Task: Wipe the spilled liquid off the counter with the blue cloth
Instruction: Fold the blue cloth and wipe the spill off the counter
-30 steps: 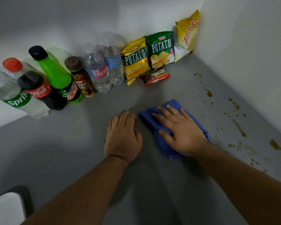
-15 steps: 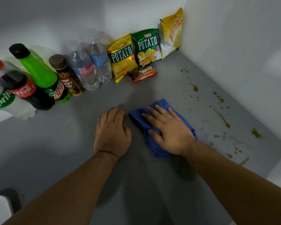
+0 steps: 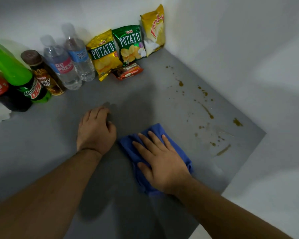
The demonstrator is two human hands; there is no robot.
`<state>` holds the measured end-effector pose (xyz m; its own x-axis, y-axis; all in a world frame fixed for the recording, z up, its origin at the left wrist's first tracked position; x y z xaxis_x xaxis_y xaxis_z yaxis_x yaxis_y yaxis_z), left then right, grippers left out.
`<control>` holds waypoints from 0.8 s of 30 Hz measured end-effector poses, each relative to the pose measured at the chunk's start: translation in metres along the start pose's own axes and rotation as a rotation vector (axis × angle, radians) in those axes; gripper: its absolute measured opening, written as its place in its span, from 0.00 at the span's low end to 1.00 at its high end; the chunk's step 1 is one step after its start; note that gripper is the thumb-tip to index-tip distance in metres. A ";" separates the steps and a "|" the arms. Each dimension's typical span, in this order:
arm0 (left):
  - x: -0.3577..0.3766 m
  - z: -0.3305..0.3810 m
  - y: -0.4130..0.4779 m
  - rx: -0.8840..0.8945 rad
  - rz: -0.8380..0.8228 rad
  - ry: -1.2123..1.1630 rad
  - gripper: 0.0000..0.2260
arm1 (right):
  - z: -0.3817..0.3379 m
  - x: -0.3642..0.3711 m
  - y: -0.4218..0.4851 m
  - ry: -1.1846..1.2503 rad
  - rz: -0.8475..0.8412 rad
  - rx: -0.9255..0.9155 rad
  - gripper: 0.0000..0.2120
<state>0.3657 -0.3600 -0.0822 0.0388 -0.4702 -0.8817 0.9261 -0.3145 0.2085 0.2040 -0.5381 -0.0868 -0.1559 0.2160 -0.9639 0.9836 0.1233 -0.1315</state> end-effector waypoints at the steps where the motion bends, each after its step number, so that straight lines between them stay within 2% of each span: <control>1: 0.000 0.000 -0.001 0.014 0.011 0.002 0.16 | 0.008 0.001 -0.014 -0.013 -0.018 -0.016 0.29; 5: -0.005 0.003 -0.006 0.074 0.028 0.008 0.16 | 0.037 -0.009 -0.031 -0.021 0.001 0.067 0.28; 10: -0.013 0.025 -0.021 0.138 -0.023 -0.019 0.16 | 0.015 -0.005 -0.016 -0.010 0.035 0.223 0.30; 14: -0.014 0.051 -0.056 0.154 -0.077 -0.137 0.14 | -0.005 0.008 -0.056 0.004 -0.007 0.079 0.30; 18: -0.011 0.062 -0.099 0.147 -0.080 -0.200 0.13 | 0.022 0.008 -0.103 -0.039 -0.040 -0.024 0.28; 24: -0.004 0.071 -0.131 0.202 -0.179 -0.115 0.15 | 0.037 -0.002 -0.083 -0.029 0.016 0.282 0.29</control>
<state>0.2177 -0.3756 -0.0760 -0.1722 -0.4792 -0.8606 0.8203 -0.5535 0.1440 0.1256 -0.5847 -0.0821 -0.1420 0.1879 -0.9719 0.9729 -0.1546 -0.1720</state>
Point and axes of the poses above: each hand's wrist, its own y-axis towards the middle knuckle, its own x-axis out of the palm, z = x × y, the point moved 2 cm from there along y, towards the middle knuckle, and after that the axes turned 1 degree about -y, right-handed, at the moved point
